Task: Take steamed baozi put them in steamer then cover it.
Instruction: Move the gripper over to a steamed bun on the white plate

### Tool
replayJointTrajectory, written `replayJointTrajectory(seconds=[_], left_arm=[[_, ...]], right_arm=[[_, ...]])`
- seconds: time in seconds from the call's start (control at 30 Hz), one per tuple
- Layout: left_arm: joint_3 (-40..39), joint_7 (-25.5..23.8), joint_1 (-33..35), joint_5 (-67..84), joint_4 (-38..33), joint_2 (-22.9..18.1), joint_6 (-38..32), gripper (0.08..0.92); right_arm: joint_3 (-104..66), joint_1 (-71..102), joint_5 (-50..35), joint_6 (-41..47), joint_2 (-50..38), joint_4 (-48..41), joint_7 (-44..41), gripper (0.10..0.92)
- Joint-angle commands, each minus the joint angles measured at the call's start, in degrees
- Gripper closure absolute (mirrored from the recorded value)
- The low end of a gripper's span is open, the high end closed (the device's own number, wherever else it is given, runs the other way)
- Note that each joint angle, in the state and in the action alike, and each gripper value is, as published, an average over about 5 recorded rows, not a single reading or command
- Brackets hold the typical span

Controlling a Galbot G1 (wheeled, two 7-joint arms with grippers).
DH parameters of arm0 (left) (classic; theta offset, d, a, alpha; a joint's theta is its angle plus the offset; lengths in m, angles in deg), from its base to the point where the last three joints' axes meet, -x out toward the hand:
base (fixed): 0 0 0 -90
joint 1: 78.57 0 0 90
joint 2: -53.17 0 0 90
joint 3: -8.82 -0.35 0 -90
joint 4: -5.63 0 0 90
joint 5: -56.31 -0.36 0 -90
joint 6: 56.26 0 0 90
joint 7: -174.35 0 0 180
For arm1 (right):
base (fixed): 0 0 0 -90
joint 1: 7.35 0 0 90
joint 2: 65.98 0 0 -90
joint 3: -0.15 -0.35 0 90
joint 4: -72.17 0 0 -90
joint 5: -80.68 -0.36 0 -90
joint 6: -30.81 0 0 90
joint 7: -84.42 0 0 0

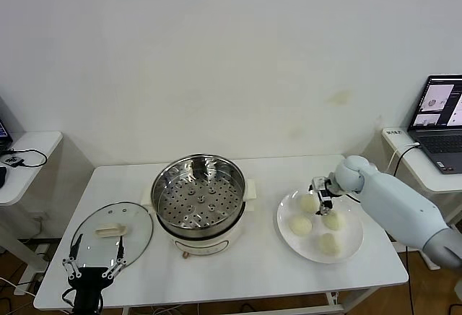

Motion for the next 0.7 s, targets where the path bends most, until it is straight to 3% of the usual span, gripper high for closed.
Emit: replayJointTrajectory(seconds=[0.03,0.43,0.7], left_arm=[[0.16,0.07,0.24,-0.21,0.00,-0.02,-0.27,0.177],[0.19,0.29,0.53,-0.37,0.01,-0.21,-0.95,0.177],[0.21,0.36,0.82,-0.34,-0.21,-0.22,-1.13,0.177]], right_arm=[[0.30,-0.18,1.26,-0.20,1.51,-2.37,0.32,0.227],[0.43,-0.45,1.74,-0.70,1.92,-2.60,0.33,0.377],[1.78,-2.23,-0.66,-0.70,-0.48,0.87,-0.57,0.426]])
